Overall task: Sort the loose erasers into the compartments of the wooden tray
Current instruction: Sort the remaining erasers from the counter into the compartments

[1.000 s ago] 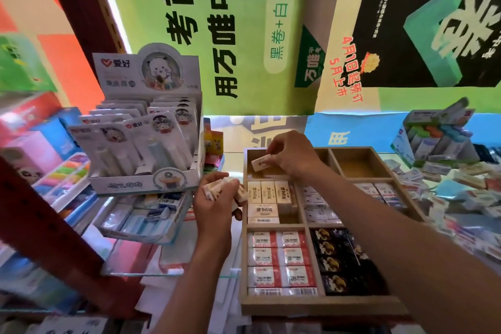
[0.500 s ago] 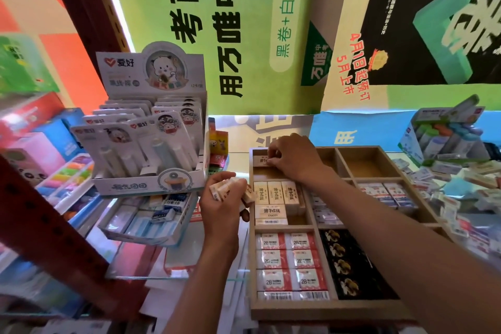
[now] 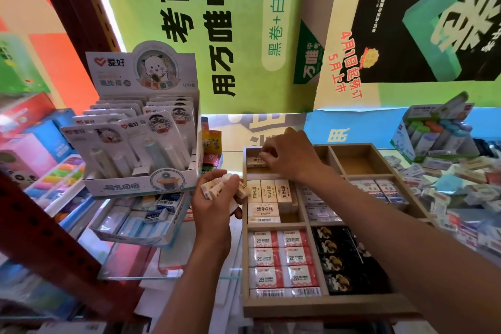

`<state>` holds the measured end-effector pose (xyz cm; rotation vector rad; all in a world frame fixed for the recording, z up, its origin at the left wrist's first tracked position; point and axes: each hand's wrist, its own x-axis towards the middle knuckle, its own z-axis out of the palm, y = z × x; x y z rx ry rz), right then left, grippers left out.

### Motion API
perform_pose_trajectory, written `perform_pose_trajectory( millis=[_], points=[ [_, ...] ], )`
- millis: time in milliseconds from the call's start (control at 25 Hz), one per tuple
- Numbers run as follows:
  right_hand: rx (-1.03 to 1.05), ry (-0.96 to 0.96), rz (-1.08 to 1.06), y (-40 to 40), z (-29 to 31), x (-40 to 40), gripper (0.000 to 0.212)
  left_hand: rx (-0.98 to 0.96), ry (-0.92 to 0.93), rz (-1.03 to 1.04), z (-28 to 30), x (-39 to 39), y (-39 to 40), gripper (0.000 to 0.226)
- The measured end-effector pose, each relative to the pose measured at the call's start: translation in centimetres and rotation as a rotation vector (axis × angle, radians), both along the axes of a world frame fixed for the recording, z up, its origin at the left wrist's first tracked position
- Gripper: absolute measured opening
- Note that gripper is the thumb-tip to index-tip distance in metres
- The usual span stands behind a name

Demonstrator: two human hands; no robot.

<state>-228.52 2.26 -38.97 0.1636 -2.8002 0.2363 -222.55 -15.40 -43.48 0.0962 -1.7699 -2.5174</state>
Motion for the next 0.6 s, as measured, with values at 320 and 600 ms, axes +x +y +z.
perform_pose_trajectory(
  millis=[320, 600],
  points=[
    [-0.509, -0.239, 0.39, -3.0, 1.5, 4.7, 0.018, 0.03, 0.016, -0.023, 0.1, 0.1, -0.1, 0.024],
    [-0.539, -0.146, 0.286, -2.7, 1.6, 5.5, 0.025, 0.089, 0.008, -0.022, 0.2, -0.1, -0.2, 0.021]
  ],
)
